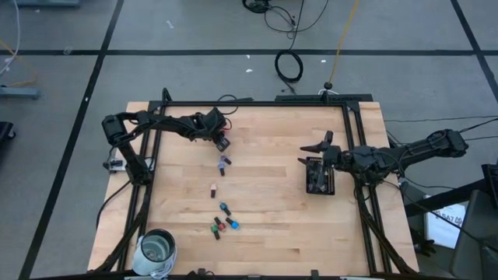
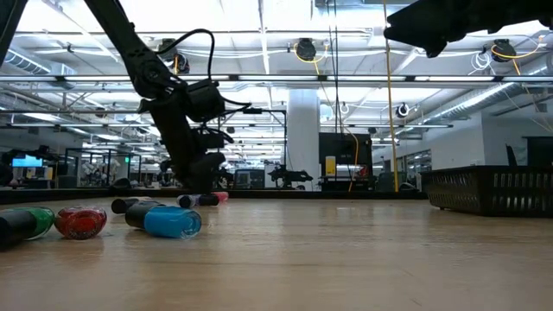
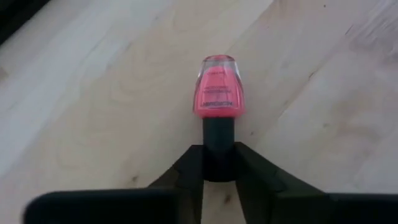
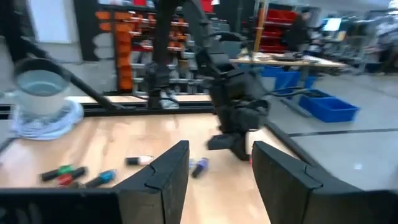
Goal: Pick & Place Nail Polish
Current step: Put the light orange nail polish into the black basket
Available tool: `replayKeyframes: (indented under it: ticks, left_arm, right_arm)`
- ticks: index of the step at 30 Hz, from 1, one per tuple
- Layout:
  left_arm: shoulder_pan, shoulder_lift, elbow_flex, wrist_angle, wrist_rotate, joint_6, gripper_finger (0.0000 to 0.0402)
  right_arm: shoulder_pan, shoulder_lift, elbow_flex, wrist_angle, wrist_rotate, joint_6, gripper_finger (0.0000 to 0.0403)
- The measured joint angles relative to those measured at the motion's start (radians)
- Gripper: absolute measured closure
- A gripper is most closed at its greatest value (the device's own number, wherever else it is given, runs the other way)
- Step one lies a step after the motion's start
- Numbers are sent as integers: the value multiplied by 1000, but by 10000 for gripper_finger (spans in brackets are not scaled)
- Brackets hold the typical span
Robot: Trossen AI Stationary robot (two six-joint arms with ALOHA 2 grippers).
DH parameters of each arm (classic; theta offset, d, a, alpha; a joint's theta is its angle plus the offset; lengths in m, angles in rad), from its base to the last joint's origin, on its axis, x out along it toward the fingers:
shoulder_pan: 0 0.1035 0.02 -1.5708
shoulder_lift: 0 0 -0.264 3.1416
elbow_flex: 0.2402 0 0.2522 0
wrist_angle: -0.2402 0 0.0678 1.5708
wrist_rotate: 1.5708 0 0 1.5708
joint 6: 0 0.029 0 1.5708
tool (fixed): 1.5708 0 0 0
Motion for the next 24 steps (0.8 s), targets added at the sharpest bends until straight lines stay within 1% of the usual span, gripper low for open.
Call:
replayKeyframes:
  ticks: [2,4,6,9,11,15,20,22,24]
  left_arm:
    - [9,0,-1,-1,35,-20,355]
    - [14,1,0,0,51,-41,366]
    - [13,1,-1,0,50,-41,366]
    - [8,1,-1,1,48,-1,366]
    - [-6,2,-2,7,27,-1,366]
    - [-64,-12,-5,22,-91,0,366]
    - [-204,-55,-5,40,-248,105,366]
    - [-270,-72,-5,38,-336,137,366]
    - [-343,-90,-5,41,-465,169,366]
  right_arm:
    - [0,0,0,1,-33,12,236]
    - [0,0,0,1,-49,13,236]
    - [0,0,0,5,-47,15,236]
    - [0,0,0,9,-47,31,236]
    - [0,0,0,9,-48,39,236]
    - [0,0,0,8,-47,39,236]
    - [0,0,0,6,-47,41,236]
    - [0,1,0,-3,-46,51,236]
    - [0,2,0,-10,-45,57,236]
